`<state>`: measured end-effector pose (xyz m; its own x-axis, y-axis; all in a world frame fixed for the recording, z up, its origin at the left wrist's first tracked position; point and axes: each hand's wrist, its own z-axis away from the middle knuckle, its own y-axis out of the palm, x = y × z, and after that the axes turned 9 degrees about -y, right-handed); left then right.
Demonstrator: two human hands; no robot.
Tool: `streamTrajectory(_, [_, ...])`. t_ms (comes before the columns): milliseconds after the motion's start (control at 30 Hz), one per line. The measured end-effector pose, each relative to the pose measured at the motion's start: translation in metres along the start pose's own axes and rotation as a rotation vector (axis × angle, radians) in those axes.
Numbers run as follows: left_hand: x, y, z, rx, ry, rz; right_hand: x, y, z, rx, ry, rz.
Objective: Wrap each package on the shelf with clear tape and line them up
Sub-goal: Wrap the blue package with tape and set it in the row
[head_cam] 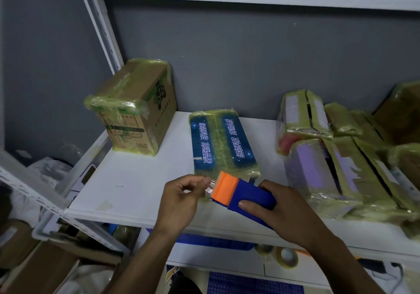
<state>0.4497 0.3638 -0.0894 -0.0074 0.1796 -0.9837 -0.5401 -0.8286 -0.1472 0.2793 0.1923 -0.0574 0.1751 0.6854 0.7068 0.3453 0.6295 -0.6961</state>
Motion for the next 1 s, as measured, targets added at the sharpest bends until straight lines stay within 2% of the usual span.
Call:
streamTrajectory(267, [0.013, -0.026, -0.008, -0.128, -0.009, 0.047, 0.008, -0.002, -0.009, 0.006, 0.018, 0.145])
streamTrajectory(367, [0.016, -0.046, -0.013, -0.179, 0.010, -0.002, 0.009, -0.008, -0.012, -0.004, 0.039, 0.187])
streamTrajectory(567, [0.026, -0.042, -0.016, -0.239, -0.117, 0.115, 0.021, -0.007, -0.017, 0.023, 0.024, 0.282])
streamTrajectory(767, [0.038, -0.059, -0.023, -0.256, -0.132, 0.160, 0.025, -0.014, -0.024, 0.074, -0.002, 0.329])
streamTrajectory(867, [0.039, -0.055, -0.029, -0.231, -0.131, 0.153, 0.028, -0.016, -0.029, 0.040, 0.002, 0.361])
streamTrajectory(1000, [0.047, -0.051, -0.034, -0.293, -0.173, 0.211, 0.035, -0.010, -0.031, -0.036, -0.019, 0.384])
